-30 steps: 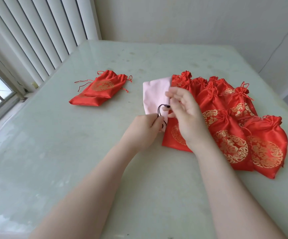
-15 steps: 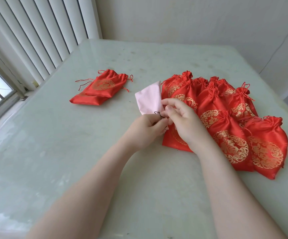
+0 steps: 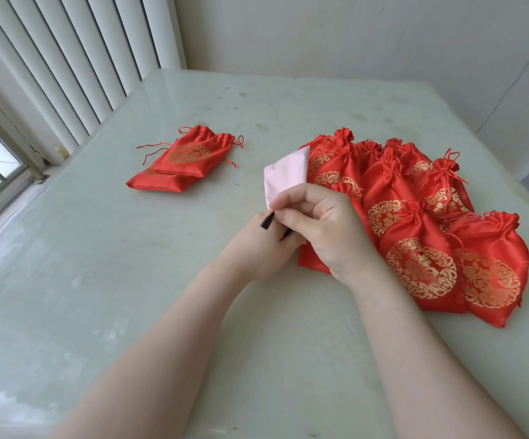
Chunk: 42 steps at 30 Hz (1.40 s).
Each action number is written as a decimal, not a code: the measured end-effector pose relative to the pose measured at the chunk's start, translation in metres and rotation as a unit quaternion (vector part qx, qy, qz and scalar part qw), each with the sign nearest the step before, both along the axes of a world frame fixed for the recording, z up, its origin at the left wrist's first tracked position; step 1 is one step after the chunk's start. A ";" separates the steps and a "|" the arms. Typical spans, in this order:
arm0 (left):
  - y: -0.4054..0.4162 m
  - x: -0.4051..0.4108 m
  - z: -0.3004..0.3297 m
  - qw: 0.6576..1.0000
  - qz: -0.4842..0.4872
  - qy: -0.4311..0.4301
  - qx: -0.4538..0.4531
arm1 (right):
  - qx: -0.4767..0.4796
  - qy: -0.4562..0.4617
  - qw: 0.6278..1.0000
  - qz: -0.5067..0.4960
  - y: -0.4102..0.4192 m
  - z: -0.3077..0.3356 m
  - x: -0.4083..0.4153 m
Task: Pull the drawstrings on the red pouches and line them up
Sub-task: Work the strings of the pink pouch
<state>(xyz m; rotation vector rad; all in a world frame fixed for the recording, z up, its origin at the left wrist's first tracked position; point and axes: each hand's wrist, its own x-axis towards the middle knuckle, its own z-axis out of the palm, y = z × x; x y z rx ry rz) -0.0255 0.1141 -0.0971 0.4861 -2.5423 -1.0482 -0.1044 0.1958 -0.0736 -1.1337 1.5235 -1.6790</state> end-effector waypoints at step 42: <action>-0.010 0.008 0.016 0.905 0.017 -0.006 0.424 | 0.093 0.069 0.993 0.029 0.015 0.007 -0.021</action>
